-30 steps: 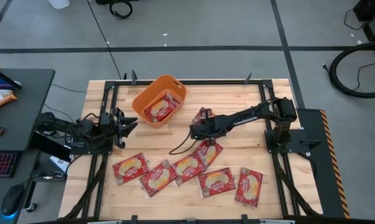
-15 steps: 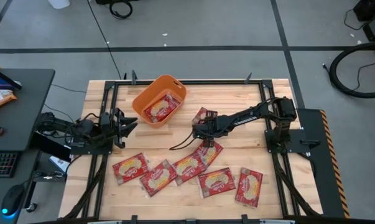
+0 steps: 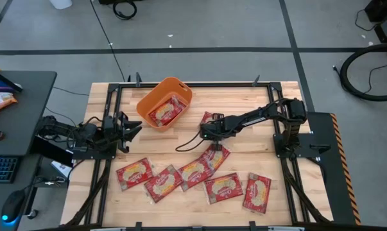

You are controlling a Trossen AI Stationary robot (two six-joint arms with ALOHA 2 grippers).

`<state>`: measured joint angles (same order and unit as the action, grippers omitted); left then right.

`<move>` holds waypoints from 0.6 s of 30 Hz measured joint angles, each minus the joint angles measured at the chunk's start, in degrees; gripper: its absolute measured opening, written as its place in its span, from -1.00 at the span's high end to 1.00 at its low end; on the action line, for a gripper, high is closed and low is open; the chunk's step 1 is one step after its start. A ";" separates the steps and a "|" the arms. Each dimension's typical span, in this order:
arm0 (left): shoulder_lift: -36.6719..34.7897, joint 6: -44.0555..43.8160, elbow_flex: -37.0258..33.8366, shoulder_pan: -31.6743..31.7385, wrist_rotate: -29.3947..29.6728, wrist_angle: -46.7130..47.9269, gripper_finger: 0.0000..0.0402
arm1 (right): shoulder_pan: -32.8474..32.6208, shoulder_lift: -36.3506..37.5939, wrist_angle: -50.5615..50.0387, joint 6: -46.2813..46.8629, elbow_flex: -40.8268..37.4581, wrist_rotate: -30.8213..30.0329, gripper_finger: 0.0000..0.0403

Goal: Sort popcorn bags into baskets
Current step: Put the red popcorn bag into the orange bin

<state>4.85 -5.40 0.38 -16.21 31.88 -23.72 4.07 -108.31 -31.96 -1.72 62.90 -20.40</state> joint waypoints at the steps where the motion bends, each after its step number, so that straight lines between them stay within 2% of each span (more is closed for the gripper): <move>1: 0.00 -0.01 0.00 0.00 0.02 0.00 0.42 | 0.04 0.00 -0.16 -0.55 -0.02 -0.14 0.77; 3: 0.00 0.01 0.00 0.00 0.00 0.00 0.42 | -0.07 -0.02 -0.43 -1.57 -0.07 -1.26 0.91; 10: 0.01 0.01 -0.02 0.00 0.00 0.00 0.42 | -3.30 -0.44 -3.14 -4.30 1.04 -6.52 0.86; 18: 0.00 0.01 -0.01 0.00 0.02 -0.01 0.42 | -9.56 -0.46 -4.92 -8.27 7.83 -15.93 0.92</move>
<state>4.85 -5.39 0.37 -16.20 31.90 -23.73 -5.49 -108.77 -36.88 -9.99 70.72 -36.34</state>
